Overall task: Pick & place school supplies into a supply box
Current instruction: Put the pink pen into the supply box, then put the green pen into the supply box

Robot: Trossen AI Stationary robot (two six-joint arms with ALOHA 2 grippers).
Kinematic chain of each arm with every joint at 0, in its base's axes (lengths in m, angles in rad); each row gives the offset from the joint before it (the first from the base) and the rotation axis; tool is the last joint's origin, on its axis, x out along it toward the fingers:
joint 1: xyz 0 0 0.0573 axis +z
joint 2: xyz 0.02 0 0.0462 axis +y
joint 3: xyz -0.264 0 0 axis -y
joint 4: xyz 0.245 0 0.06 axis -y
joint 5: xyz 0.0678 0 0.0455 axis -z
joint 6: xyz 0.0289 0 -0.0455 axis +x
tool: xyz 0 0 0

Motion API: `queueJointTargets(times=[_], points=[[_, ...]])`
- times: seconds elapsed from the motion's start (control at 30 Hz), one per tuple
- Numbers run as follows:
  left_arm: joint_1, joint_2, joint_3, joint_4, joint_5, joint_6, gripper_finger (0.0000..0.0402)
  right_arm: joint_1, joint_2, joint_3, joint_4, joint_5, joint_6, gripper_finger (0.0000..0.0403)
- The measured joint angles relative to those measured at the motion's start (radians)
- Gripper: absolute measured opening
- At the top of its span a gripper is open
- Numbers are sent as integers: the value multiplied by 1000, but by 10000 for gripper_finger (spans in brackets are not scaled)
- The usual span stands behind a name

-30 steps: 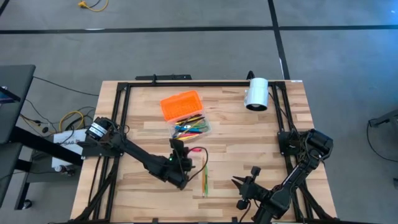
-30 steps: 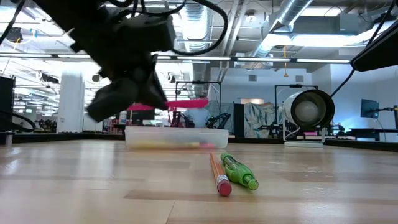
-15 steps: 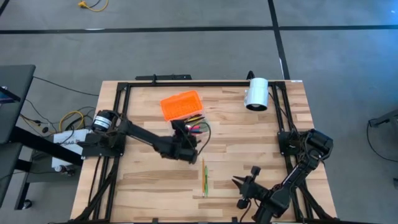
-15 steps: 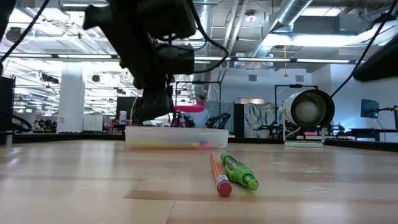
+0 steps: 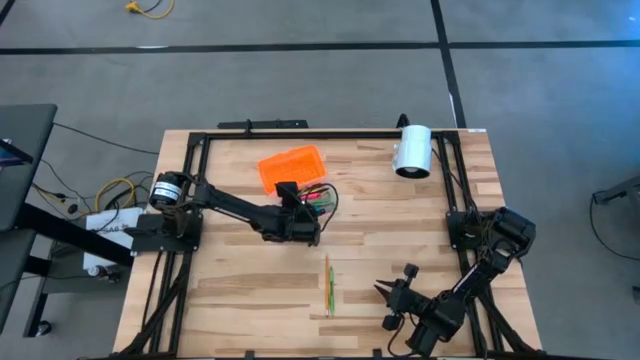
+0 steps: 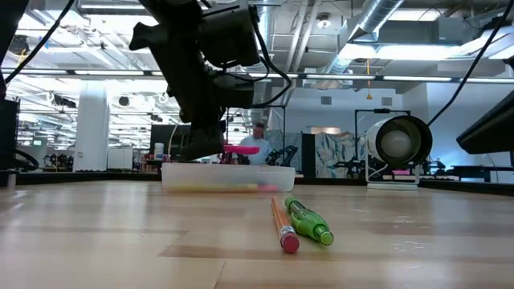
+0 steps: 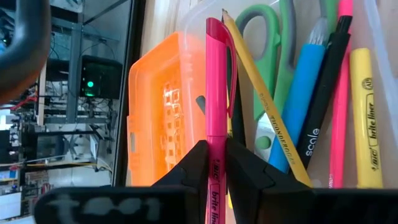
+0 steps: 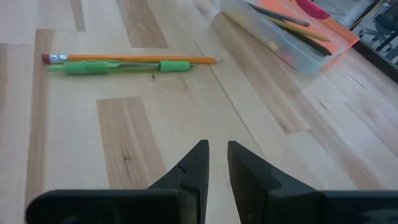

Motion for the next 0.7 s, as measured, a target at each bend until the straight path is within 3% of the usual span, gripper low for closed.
queueJointTargets(times=[0.27, 0.7], points=[[-1, 0, 0, 0, -4, -7, 41, 0, 0, 0, -1, 0, 0, 54], [-3, 0, 0, -9, -8, -6, 139, 0, 0, 0, -2, 0, -1, 54]])
